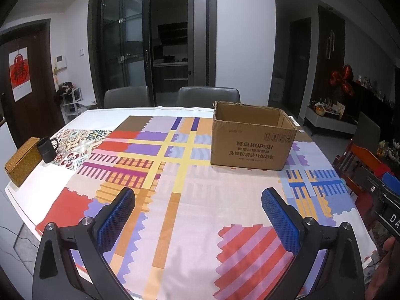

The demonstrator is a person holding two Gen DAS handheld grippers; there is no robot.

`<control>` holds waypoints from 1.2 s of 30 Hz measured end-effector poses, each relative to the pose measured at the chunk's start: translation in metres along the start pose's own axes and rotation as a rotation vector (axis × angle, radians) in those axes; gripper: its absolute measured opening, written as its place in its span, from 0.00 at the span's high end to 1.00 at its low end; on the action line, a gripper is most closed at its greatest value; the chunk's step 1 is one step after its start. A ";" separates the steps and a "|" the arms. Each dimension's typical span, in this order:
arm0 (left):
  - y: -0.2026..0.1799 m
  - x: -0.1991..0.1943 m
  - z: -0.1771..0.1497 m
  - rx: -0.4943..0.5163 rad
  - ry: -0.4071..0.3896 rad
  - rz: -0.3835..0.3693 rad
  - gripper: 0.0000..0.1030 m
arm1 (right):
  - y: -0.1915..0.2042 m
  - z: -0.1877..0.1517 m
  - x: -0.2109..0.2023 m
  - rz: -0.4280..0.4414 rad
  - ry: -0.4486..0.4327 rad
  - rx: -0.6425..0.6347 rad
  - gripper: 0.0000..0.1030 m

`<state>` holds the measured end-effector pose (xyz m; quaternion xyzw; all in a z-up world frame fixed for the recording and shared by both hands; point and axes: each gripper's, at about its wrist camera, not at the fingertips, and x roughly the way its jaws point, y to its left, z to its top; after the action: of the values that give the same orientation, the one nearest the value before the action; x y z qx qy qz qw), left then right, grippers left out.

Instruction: Organize snacks

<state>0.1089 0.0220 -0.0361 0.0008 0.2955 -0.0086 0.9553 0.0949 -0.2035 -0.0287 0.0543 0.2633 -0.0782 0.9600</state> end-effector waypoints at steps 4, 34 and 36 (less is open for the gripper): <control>0.000 0.000 0.000 0.000 0.004 -0.004 0.00 | 0.000 0.000 0.001 -0.001 0.001 0.002 0.15; -0.001 0.003 0.001 0.005 0.015 -0.008 0.00 | 0.000 0.000 -0.002 -0.006 -0.006 0.005 0.15; -0.001 0.003 0.001 0.006 0.015 -0.010 0.00 | 0.000 0.000 -0.002 -0.007 -0.007 0.005 0.15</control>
<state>0.1122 0.0213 -0.0370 0.0022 0.3024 -0.0144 0.9531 0.0929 -0.2029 -0.0280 0.0554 0.2601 -0.0822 0.9605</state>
